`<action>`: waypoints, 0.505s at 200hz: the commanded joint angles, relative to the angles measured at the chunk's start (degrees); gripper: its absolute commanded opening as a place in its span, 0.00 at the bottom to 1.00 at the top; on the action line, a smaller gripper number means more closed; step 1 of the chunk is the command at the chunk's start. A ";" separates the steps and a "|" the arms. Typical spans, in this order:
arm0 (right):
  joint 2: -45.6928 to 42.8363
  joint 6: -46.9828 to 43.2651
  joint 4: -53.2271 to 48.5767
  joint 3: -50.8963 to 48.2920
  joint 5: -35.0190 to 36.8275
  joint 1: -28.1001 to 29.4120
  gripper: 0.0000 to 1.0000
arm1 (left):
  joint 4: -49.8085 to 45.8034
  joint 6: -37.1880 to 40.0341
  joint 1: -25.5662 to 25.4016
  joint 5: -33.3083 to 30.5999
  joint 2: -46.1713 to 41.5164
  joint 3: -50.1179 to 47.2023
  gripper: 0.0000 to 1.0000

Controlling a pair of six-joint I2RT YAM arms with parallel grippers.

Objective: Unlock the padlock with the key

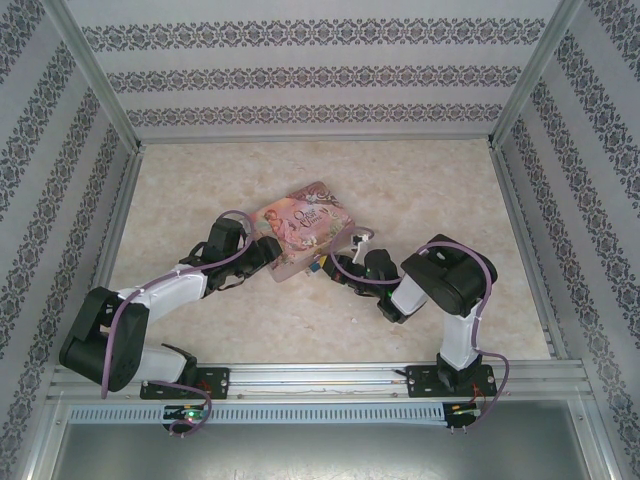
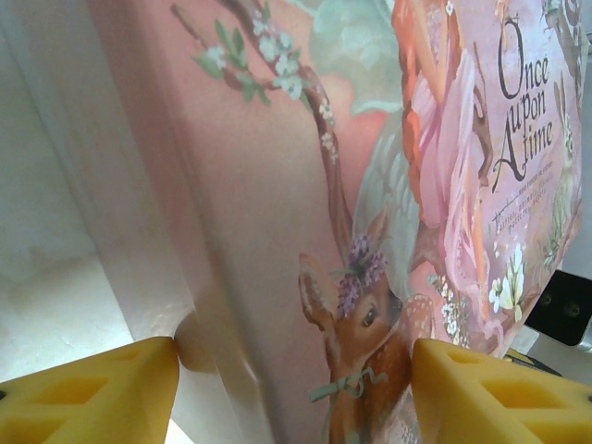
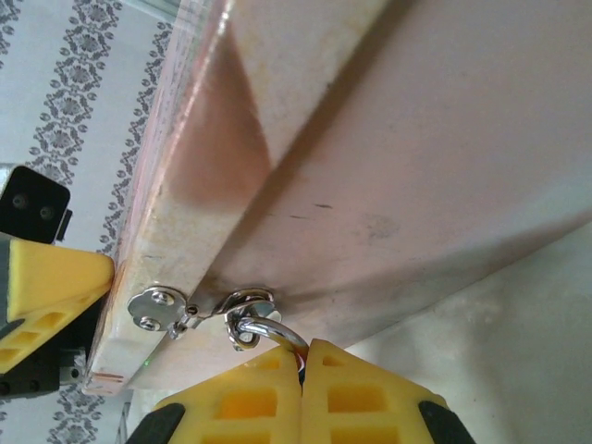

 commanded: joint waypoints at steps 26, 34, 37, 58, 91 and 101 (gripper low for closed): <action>-1.74 3.96 4.19 0.47 4.27 -1.51 0.00 | -4.13 -0.33 -1.03 -0.02 0.94 -1.46 0.66; -1.92 4.14 4.19 0.31 4.29 -1.78 0.00 | -4.05 -0.38 -1.06 0.01 1.11 -1.34 0.67; -2.00 4.20 4.18 0.28 4.25 -1.87 0.00 | -4.10 -0.34 -1.00 -0.01 1.12 -1.25 0.67; -2.03 4.51 4.19 0.29 3.95 -2.35 0.00 | -4.08 -0.20 -1.05 0.04 1.39 -0.89 0.67; -2.95 3.76 4.19 -1.20 5.69 -2.64 0.00 | -4.00 -0.03 -1.05 -0.02 1.79 -0.19 0.67; -3.46 3.18 4.18 -1.94 5.85 -2.98 0.00 | -3.74 0.02 -1.01 -0.14 1.98 0.05 0.67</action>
